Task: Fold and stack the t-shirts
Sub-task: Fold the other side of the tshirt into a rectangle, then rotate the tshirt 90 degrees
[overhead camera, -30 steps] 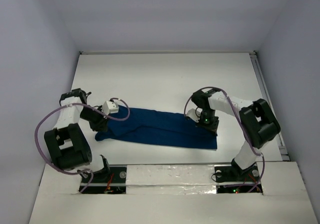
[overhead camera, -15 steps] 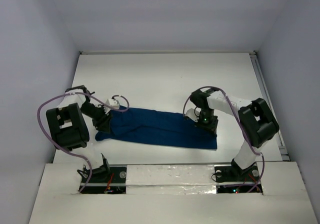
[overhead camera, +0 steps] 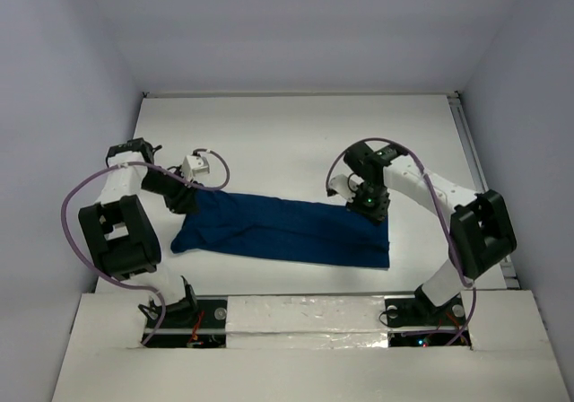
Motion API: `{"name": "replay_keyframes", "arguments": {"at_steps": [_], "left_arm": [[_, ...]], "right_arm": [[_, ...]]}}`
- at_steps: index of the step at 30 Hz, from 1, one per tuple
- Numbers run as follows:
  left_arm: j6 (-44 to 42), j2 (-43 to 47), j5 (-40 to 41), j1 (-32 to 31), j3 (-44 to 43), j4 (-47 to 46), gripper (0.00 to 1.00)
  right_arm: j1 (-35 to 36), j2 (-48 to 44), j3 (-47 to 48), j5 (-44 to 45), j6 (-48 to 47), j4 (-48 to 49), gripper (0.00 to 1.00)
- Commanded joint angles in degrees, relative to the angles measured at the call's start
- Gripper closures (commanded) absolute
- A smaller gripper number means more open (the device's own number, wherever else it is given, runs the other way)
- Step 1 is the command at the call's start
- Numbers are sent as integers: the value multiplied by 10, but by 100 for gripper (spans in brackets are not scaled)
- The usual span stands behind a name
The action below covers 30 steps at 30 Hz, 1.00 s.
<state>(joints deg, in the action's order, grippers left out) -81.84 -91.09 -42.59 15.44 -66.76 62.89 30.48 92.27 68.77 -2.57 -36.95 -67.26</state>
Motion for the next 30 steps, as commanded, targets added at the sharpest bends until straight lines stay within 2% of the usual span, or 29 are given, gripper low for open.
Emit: {"name": "replay_keyframes", "arguments": {"at_steps": [1,3,4,8,21,30], "left_arm": [[0,-26,-56,-1,-8,23,74],[9,-54,-66,-1,-16,23,88],[15,-78,-75,-1,-25,23,94],[28,-112,-96,-1,-38,14,99],[73,-146,-82,-13,-25,-51,100],[201,-197,-51,-19,-48,-152,100]], "right_arm": [[5,11,49,-37,-17,15,88],[5,31,59,-53,-8,26,100],[12,47,65,-57,2,41,100],[39,84,68,-57,32,72,100],[74,198,54,-5,84,122,100],[79,252,102,0,115,92,100]]}}
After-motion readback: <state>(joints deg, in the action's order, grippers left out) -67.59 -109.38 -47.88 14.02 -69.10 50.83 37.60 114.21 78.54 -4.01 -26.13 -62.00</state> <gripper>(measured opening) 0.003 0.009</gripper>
